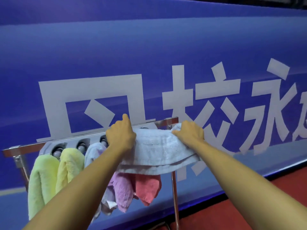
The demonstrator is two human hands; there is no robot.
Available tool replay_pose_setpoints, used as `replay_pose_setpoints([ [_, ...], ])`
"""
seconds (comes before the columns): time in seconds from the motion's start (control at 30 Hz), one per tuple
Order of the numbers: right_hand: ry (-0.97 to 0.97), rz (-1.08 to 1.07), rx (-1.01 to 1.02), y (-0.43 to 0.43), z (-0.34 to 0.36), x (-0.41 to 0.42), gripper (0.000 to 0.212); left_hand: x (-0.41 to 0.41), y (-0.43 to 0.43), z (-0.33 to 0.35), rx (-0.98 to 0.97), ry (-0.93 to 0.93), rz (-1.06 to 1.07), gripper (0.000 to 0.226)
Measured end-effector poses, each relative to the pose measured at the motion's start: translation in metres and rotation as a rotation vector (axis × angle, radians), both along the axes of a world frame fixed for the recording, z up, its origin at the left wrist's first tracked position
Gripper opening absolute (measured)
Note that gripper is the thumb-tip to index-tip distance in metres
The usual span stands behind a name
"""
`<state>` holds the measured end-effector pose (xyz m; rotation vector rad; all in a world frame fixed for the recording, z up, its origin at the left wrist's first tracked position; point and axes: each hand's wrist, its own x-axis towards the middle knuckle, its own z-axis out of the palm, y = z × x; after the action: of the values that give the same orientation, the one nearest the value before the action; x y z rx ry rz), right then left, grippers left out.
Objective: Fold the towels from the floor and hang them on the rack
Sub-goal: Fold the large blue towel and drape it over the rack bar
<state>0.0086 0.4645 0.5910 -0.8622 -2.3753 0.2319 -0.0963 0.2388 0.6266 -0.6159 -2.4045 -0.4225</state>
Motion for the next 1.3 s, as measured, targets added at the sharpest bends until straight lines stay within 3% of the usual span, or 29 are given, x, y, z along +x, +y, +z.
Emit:
replay_pose_setpoints([
  [0.27,-0.133,0.075,0.098,-0.029,-0.045,-0.027,0.022,-0.008,0.019,-0.003,-0.063,0.073,-0.063,0.018],
  [0.37,-0.14,0.085,0.123,-0.038,-0.053,-0.033,0.02,-0.005,0.031,-0.009,-0.183,0.152,-0.102,0.017],
  [0.53,-0.157,0.081,0.087,-0.037,-0.056,-0.032,0.019,0.01,0.048,-0.012,-0.576,0.336,-0.259,0.009],
  [0.73,-0.12,0.072,-0.003,-0.031,-0.065,-0.023,0.032,0.02,0.055,-0.029,-0.765,0.319,-0.164,0.022],
  [0.83,-0.035,0.098,-0.144,-0.03,-0.067,-0.023,0.035,0.03,0.053,-0.045,-0.849,0.333,-0.141,0.021],
  [1.03,0.166,0.167,-0.682,-0.026,-0.069,-0.03,0.046,0.041,0.044,-0.071,-0.903,0.404,-0.166,0.02],
  [1.3,0.235,0.156,-0.936,-0.019,-0.081,-0.048,0.061,0.023,0.064,-0.094,-0.988,0.366,-0.094,0.03],
])
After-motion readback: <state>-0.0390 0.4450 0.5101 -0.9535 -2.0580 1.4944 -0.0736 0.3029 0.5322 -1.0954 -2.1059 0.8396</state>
